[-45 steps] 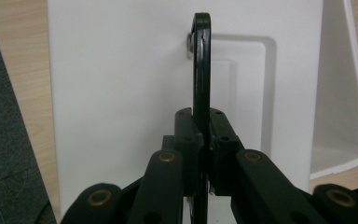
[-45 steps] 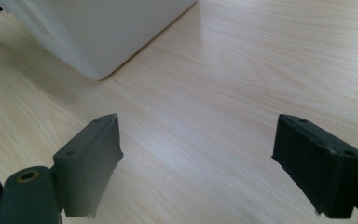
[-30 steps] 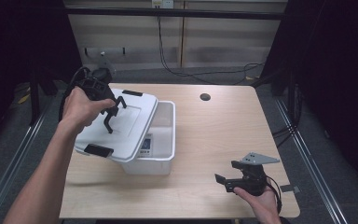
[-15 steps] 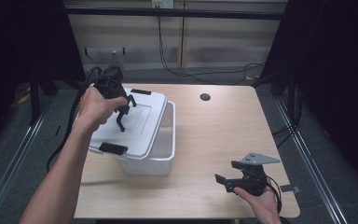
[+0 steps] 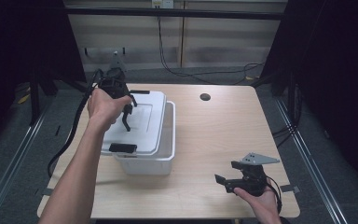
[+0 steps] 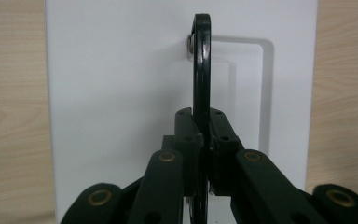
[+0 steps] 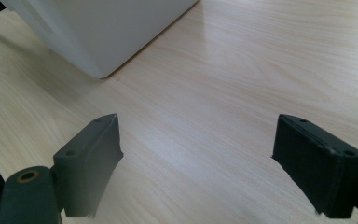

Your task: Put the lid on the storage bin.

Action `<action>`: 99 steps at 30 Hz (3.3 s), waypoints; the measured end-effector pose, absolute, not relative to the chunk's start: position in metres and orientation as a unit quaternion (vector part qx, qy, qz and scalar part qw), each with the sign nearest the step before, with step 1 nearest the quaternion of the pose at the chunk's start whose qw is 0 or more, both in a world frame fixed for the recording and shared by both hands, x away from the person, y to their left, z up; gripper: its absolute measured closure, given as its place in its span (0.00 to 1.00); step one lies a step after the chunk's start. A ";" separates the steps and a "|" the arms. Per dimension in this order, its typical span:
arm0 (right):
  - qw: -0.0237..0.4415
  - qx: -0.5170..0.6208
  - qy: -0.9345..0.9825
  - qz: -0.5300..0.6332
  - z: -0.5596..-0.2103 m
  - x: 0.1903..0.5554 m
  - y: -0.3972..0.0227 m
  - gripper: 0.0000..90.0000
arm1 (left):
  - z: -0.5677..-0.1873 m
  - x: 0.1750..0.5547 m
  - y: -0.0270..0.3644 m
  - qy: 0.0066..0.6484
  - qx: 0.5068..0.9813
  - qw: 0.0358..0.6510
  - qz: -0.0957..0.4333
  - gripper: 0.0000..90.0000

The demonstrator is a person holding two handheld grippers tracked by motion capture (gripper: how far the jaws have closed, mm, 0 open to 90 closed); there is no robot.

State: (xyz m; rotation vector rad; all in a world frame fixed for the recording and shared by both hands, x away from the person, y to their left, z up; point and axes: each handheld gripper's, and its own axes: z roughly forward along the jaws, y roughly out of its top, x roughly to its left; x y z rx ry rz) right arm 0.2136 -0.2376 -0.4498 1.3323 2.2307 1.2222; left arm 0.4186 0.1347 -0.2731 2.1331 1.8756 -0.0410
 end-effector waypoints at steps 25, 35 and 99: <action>0.131 0.459 0.770 0.423 -0.450 0.214 -0.238 0.16 | -0.281 0.418 0.108 0.678 0.721 0.140 -0.012 0.94; 0.131 0.459 0.770 0.422 -0.451 0.214 -0.238 0.16 | -0.288 0.420 0.101 0.674 0.725 0.141 -0.021 0.94; 0.132 0.460 0.773 0.417 -0.451 0.214 -0.238 0.16 | -0.309 0.423 0.099 0.652 0.745 0.141 -0.023 0.79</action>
